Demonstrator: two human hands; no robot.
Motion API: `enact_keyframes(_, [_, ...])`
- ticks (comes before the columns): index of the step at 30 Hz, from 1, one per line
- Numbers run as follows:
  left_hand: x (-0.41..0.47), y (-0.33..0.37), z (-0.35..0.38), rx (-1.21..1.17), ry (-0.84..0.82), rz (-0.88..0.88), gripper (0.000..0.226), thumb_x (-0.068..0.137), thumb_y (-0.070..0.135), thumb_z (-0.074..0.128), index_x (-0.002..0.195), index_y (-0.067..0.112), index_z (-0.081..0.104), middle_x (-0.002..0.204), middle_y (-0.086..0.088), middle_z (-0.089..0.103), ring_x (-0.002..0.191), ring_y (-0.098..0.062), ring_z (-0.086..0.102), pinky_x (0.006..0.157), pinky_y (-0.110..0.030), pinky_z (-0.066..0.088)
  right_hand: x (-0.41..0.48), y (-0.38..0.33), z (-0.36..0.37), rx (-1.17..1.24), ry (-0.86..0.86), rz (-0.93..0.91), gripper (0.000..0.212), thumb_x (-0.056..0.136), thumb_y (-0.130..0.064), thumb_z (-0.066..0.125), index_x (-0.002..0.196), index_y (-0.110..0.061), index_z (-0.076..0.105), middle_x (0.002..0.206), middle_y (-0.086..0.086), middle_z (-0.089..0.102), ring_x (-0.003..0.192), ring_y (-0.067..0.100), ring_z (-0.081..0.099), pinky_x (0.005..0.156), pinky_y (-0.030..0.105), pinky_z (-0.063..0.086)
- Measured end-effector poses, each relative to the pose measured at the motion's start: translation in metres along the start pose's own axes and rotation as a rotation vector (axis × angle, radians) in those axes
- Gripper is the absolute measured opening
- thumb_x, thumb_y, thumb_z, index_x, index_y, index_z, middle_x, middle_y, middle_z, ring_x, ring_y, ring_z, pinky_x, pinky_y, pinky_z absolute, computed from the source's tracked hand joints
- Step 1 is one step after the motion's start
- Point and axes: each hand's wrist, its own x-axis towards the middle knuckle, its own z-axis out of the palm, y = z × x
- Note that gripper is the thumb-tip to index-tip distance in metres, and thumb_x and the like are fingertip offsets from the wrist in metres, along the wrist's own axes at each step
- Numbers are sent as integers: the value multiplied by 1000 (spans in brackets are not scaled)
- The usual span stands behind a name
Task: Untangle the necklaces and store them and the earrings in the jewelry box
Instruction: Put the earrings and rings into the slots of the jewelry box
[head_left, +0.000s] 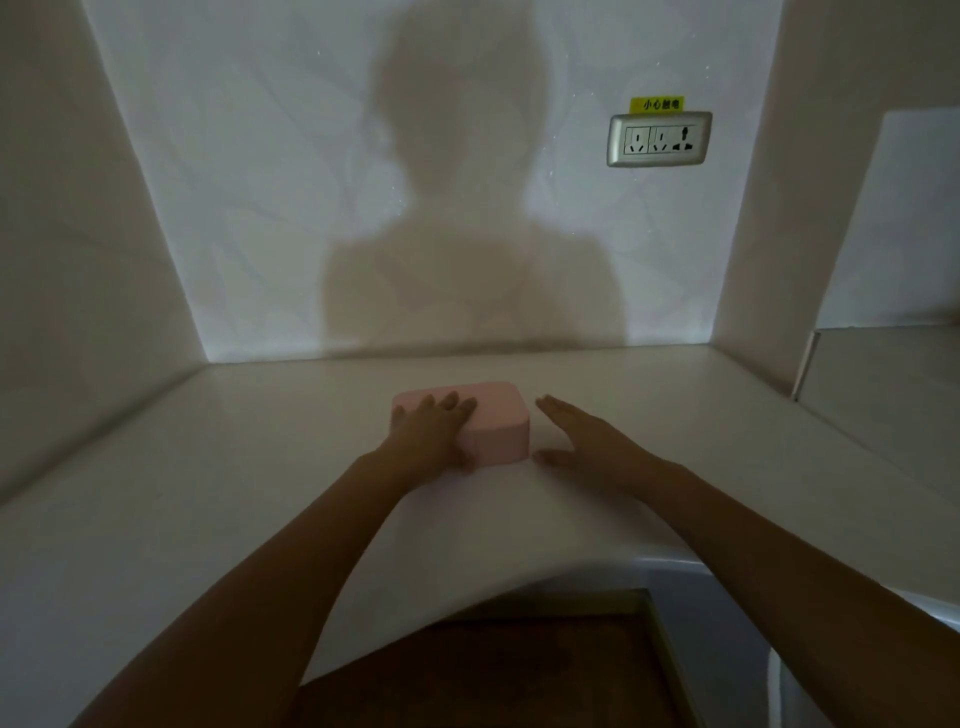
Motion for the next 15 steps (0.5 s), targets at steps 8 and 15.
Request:
enact_keyframes(8, [66, -32, 10, -110, 35, -38, 76, 89, 42, 55, 148, 35, 8, 158, 6, 4, 145, -19, 7, 107, -57, 17, 53, 50, 3, -218, -51, 319, 69, 98, -53, 27, 150, -9, 15, 158, 12, 12, 145, 25, 14, 116, 36, 14])
enact_keyframes(15, [125, -44, 7, -110, 38, -23, 77, 89, 46, 55, 148, 37, 8, 158, 9, 4, 144, -17, 7, 108, -51, 17, 97, 66, 7, -240, -30, 323, 66, 97, -55, 22, 151, -18, 15, 159, 7, 10, 145, 23, 10, 116, 41, 9])
